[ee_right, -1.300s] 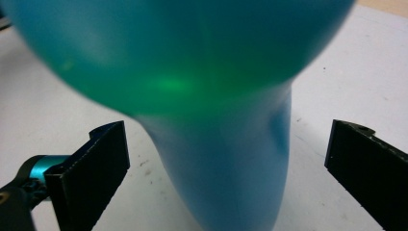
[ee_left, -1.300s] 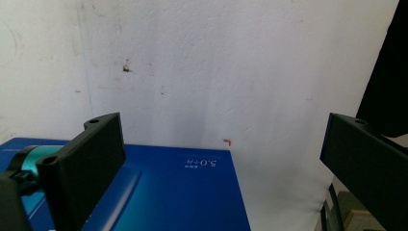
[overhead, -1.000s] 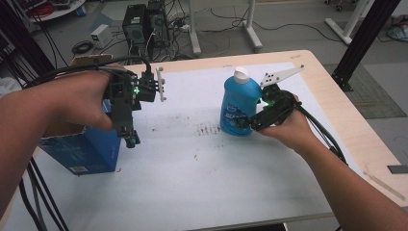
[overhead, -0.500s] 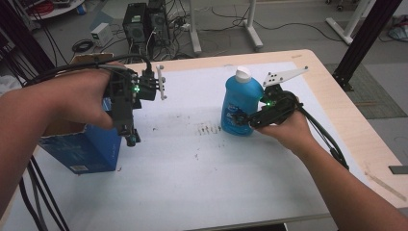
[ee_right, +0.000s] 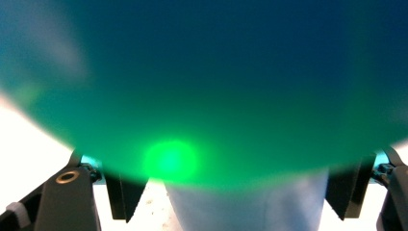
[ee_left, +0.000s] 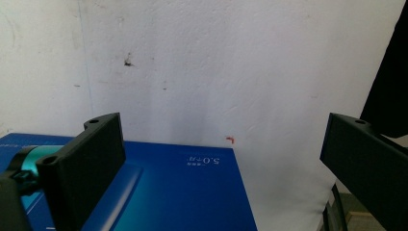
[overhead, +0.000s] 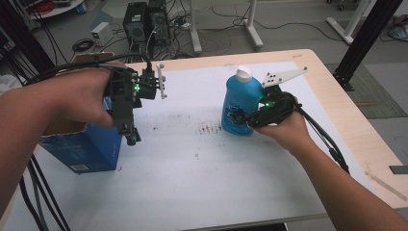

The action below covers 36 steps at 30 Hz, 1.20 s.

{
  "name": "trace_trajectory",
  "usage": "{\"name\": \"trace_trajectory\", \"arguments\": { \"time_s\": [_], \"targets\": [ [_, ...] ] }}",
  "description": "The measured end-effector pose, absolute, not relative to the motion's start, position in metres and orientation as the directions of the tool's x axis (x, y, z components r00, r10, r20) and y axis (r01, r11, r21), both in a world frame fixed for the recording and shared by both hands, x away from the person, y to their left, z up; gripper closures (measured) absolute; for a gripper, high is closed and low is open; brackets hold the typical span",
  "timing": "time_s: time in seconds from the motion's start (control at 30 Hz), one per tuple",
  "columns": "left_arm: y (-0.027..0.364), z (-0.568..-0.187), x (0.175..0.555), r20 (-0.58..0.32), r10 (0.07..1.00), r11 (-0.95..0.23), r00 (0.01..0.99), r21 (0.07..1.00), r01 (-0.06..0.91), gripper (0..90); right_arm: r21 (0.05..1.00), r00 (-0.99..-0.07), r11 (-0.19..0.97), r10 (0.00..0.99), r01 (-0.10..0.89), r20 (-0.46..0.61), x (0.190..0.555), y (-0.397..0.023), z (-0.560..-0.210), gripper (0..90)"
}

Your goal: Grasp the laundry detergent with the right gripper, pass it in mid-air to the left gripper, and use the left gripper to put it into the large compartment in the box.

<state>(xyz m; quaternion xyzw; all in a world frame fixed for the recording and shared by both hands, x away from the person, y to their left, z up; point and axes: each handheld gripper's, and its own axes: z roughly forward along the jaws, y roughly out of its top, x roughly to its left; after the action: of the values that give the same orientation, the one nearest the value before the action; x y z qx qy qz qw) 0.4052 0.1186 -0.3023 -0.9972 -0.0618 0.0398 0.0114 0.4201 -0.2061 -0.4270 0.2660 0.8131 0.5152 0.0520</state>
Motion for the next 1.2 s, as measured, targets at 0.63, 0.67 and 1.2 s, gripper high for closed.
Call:
{"name": "trace_trajectory", "arguments": {
  "time_s": [0.63,0.67,1.2],
  "targets": [
    [0.1189,-0.3030,0.4063,-0.079,0.127,-0.992,0.989,-0.029,0.125,1.7,0.874,-0.854,0.318,0.487,0.368,0.182,0.4201,-0.2066,-0.4275,31.2],
    [0.1189,-0.3030,0.4064,-0.078,0.127,-0.992,0.989,-0.029,0.125,1.8,0.873,-0.856,0.324,0.485,0.366,0.179,0.4202,-0.2065,-0.4280,31.3],
    [0.1188,-0.3042,0.4070,-0.080,0.134,-0.991,0.988,-0.034,0.131,1.7,0.887,-0.863,0.318,0.482,0.336,0.154,0.4187,-0.2061,-0.4308,39.9]
  ]
}}
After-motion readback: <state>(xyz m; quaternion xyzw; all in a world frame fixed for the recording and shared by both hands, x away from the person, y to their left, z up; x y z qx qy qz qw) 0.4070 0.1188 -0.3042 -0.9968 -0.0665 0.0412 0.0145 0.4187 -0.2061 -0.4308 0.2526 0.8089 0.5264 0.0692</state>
